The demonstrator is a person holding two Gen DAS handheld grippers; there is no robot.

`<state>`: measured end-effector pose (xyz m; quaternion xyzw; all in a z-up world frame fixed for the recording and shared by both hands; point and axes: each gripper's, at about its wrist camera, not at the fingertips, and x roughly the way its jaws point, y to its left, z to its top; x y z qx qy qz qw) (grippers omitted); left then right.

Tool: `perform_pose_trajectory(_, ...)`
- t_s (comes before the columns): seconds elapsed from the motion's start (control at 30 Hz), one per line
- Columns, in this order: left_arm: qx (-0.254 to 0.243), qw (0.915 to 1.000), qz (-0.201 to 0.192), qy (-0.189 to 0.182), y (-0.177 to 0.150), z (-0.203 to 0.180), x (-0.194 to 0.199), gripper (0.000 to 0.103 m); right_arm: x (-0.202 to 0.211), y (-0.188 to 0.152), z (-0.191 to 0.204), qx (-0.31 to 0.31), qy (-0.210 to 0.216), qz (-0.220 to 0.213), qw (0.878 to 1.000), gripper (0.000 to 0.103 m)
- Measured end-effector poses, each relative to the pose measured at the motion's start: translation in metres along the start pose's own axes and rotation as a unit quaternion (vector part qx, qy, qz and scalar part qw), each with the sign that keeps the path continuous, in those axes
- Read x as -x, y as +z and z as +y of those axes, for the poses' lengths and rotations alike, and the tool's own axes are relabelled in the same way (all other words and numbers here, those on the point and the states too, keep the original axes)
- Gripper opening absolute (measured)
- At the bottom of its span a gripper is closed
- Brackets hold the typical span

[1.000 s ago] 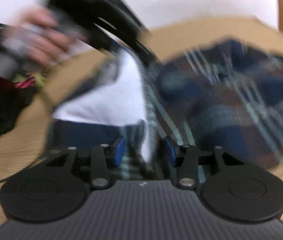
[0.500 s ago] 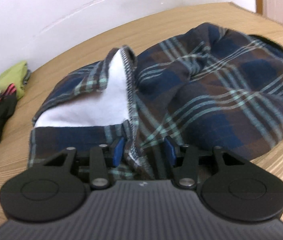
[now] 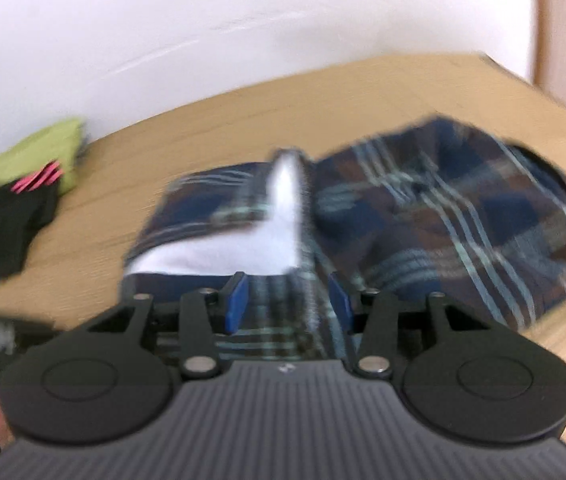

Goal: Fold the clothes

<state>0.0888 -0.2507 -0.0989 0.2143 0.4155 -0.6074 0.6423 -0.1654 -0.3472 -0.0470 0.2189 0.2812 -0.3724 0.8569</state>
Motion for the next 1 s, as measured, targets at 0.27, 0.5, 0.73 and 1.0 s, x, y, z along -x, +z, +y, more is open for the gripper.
perform_pose_trajectory(0.27, -0.004, 0.9999, -0.002, 0.013, 0.005, -0.013, -0.011, 0.043, -0.022, 0.014, 0.04, 0.274, 0.092, 0.029, 0.957, 0.05)
perform_pose_trajectory(0.5, 0.019, 0.9992, -0.001, 0.036, -0.002, -0.017, -0.005, 0.043, -0.057, 0.037, 0.062, 0.453, 0.197, 0.109, 0.863, 0.049)
perform_pose_trajectory(0.73, 0.062, 0.9956, -0.001, 0.071, 0.001, -0.026, -0.007, 0.043, -0.105, 0.059, 0.028, 0.464, 0.246, 0.265, 0.808, 0.048)
perform_pose_trajectory(1.0, 0.084, 0.9859, 0.006, 0.145, 0.009, -0.053, -0.013, 0.043, -0.117, 0.067, 0.013, 0.459, 0.322, 0.248, 0.79, 0.049)
